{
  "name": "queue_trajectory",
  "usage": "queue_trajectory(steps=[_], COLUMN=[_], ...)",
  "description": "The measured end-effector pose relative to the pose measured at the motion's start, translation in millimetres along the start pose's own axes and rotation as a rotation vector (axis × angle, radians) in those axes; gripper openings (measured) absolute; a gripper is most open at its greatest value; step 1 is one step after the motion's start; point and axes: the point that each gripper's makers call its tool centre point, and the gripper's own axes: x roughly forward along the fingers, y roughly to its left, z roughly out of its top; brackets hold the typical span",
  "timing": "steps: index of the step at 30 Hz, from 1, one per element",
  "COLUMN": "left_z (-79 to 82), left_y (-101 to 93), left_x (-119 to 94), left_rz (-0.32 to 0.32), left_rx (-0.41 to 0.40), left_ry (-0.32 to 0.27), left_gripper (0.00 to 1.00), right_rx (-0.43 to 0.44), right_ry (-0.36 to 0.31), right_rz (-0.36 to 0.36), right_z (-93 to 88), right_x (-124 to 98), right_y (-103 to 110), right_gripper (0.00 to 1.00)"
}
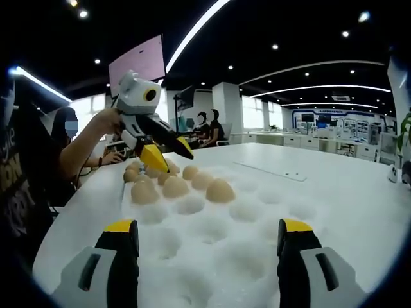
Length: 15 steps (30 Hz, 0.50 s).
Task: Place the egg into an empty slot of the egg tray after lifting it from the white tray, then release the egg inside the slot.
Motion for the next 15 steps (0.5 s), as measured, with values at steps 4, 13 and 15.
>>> queue_trajectory(steps=[4,13,15], left_z=[2.0,9.5,11.1], left_y=[-6.6,-21.4,-24.6], left_x=[5,15,17], left_rz=[-0.01,-0.025,-0.027], left_rx=[0.01,0.032,0.036], left_ry=[0.007,0.008,0.007], left_gripper=[0.42,0.42,0.42], right_rx=[0.002,0.002,0.002], right_ry=[-0.006,-0.007,-0.007], right_rz=[0.003,0.004,0.005], right_z=[0.3,0.0,-0.1], right_x=[0,-1,-1], right_y=[0,1,1], right_gripper=[0.93,0.93,0.93])
